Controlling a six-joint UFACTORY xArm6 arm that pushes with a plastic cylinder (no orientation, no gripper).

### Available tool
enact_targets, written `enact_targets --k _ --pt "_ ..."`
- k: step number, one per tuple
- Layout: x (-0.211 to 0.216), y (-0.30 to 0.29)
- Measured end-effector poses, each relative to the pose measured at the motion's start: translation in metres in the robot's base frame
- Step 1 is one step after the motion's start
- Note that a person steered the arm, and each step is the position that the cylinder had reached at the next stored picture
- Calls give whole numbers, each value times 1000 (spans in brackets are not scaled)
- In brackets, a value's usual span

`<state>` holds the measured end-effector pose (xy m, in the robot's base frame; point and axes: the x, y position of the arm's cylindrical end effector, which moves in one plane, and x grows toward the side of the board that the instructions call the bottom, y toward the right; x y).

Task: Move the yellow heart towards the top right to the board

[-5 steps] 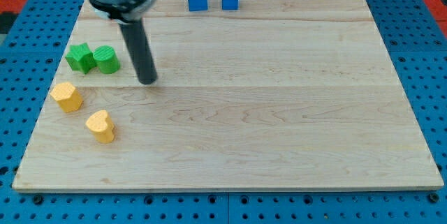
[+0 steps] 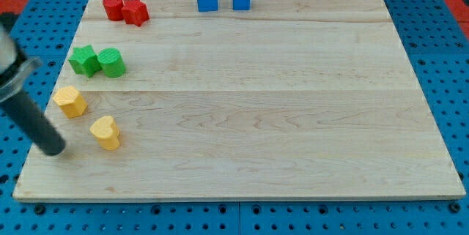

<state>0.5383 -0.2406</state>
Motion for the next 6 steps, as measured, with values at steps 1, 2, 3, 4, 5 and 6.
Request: enact_targets --k 1,2,3,4,5,6 --pt "-14 48" --pt "-14 111" --pt "-15 170" --pt "-53 184" --pt "-93 212" --pt "-97 275"
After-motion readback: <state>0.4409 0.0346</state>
